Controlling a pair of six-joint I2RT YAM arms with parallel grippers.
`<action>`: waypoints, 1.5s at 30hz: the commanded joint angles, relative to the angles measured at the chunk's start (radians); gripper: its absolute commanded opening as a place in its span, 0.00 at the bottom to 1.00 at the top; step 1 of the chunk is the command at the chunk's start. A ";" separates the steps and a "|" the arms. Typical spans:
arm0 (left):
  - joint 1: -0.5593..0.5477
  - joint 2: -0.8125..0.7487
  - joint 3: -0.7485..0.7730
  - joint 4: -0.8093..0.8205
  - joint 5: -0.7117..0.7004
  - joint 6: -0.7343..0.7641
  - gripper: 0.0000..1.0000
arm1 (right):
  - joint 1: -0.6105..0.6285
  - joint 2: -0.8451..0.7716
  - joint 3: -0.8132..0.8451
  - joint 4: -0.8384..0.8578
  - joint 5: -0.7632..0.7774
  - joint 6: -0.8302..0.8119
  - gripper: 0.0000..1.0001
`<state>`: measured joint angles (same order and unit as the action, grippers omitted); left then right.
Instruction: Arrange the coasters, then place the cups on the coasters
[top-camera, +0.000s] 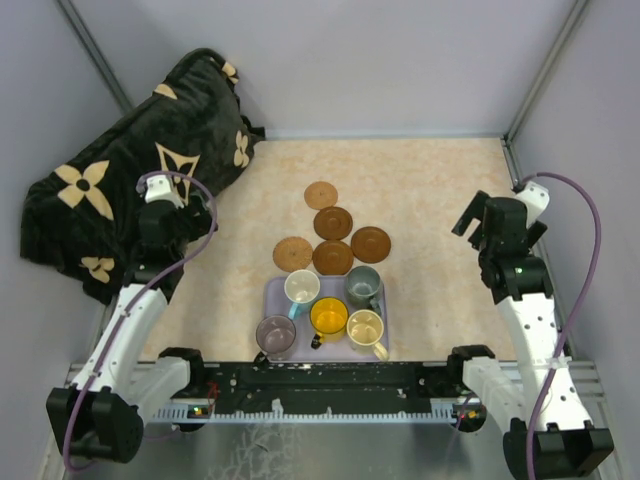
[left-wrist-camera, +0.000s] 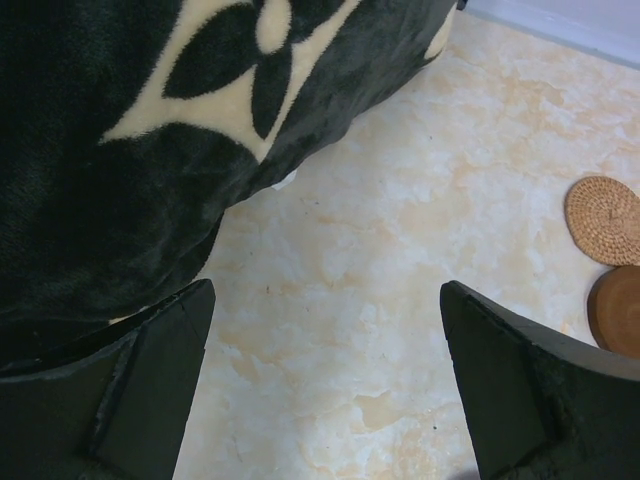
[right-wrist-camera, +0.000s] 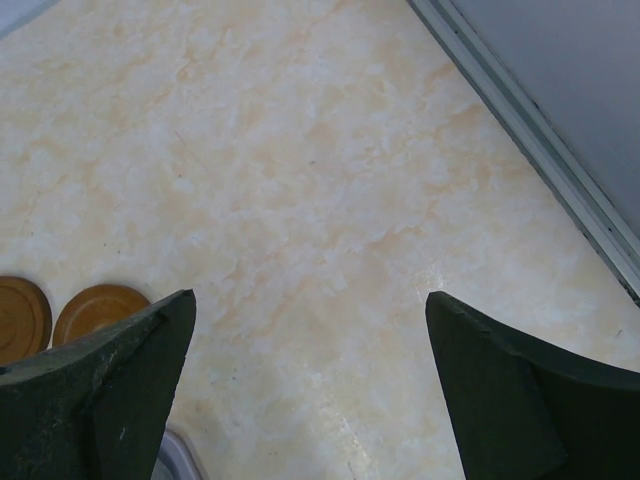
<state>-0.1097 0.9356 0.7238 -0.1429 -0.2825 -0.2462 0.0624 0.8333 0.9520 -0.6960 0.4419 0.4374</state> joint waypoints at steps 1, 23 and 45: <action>0.000 0.012 0.050 0.003 0.084 0.043 1.00 | -0.007 -0.036 -0.018 0.059 -0.055 -0.025 0.99; -0.232 0.330 0.147 0.189 0.493 0.024 1.00 | 0.213 0.292 -0.031 0.330 -0.305 0.009 0.00; -0.283 0.533 0.153 0.230 0.577 0.040 0.46 | 0.352 0.880 0.155 0.490 -0.429 -0.010 0.00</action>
<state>-0.3912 1.4902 0.8986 0.0433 0.2733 -0.2047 0.3836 1.6630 1.0290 -0.2672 0.0402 0.4393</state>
